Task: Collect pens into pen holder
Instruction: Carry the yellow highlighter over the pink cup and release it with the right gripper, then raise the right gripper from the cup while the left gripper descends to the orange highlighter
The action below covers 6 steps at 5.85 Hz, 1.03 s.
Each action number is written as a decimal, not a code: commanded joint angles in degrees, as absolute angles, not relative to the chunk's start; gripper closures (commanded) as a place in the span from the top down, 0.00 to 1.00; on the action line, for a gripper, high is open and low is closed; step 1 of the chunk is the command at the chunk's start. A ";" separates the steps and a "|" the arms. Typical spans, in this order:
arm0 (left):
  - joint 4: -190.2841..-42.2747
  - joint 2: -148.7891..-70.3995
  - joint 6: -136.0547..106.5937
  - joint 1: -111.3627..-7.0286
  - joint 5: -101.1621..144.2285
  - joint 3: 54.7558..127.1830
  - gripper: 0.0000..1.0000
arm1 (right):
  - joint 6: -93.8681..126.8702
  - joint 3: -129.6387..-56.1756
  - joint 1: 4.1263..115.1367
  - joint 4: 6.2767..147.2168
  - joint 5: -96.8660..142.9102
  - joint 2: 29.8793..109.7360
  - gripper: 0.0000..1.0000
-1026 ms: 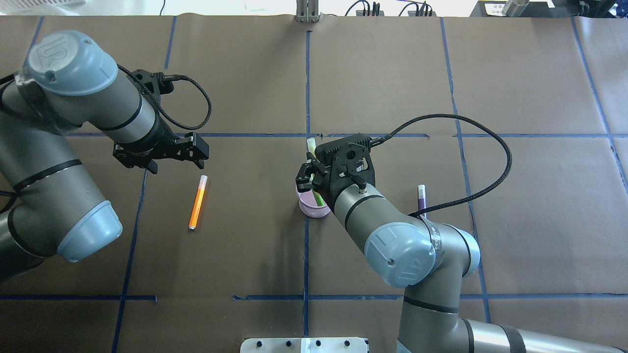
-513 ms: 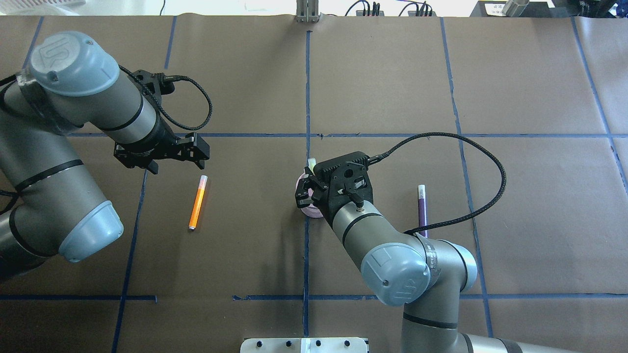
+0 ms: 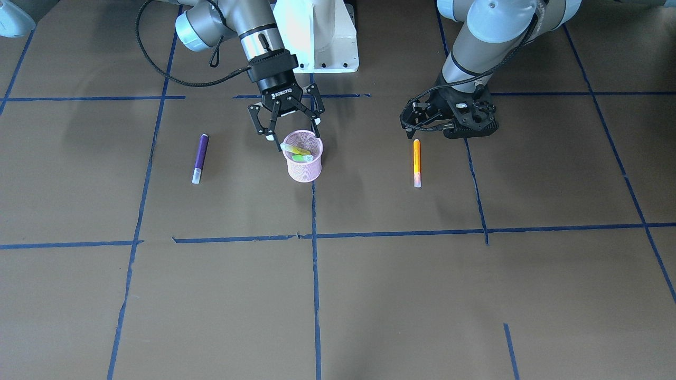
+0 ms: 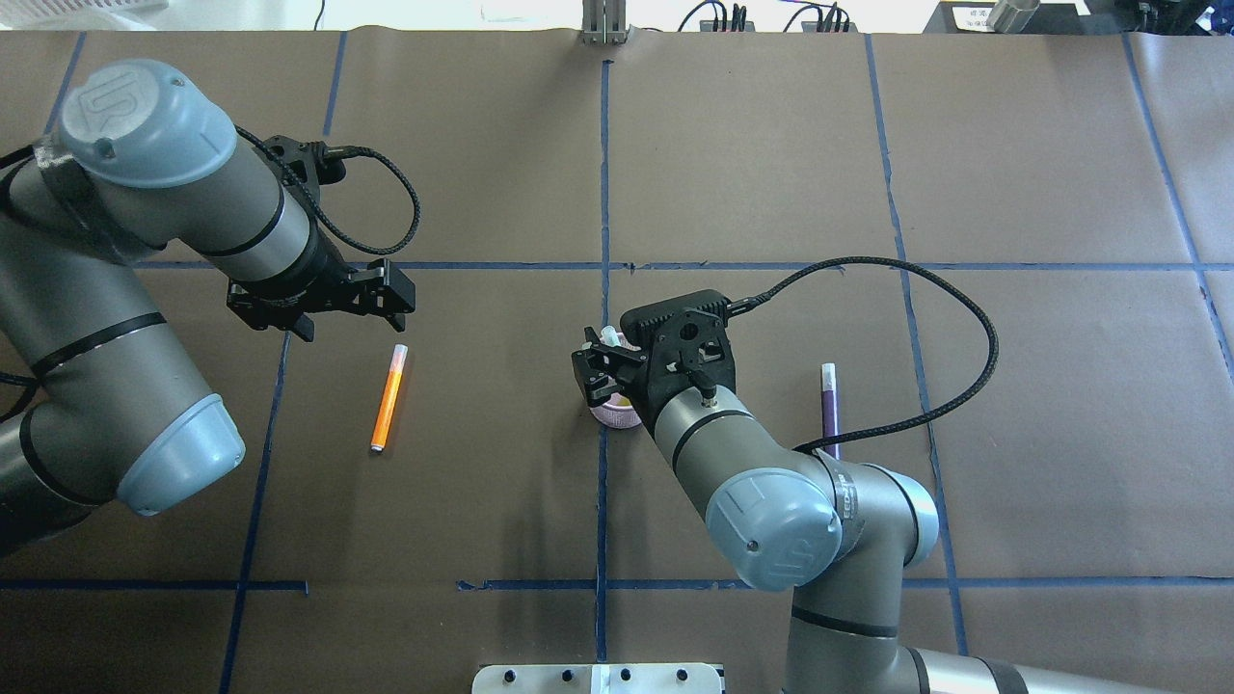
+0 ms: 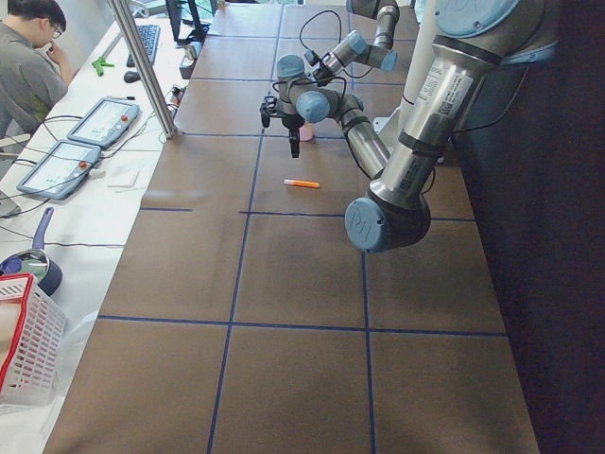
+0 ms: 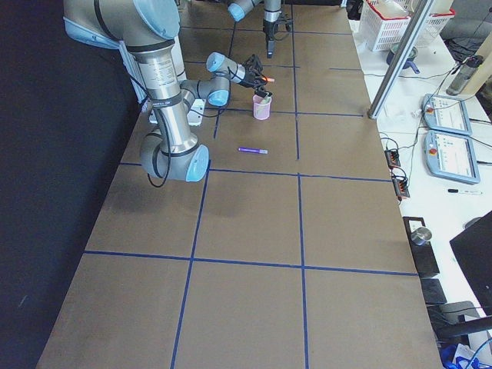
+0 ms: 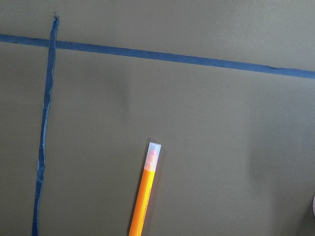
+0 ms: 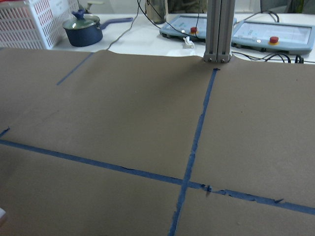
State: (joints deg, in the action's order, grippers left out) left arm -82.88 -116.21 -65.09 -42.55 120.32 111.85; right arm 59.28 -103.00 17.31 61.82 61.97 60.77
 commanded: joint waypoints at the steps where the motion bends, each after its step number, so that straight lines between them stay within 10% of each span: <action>1: -83.32 -116.19 -64.60 -42.45 120.06 111.71 1.00 | 61.60 -107.28 25.35 75.58 81.01 60.38 1.00; 6: -94.60 -116.37 -64.34 -37.44 113.03 100.77 0.94 | 54.34 -110.38 43.68 91.32 115.39 65.36 1.00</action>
State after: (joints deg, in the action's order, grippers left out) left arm -89.93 -116.42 -64.46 -37.64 113.26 104.52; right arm 56.73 -109.38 42.22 91.11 113.01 62.53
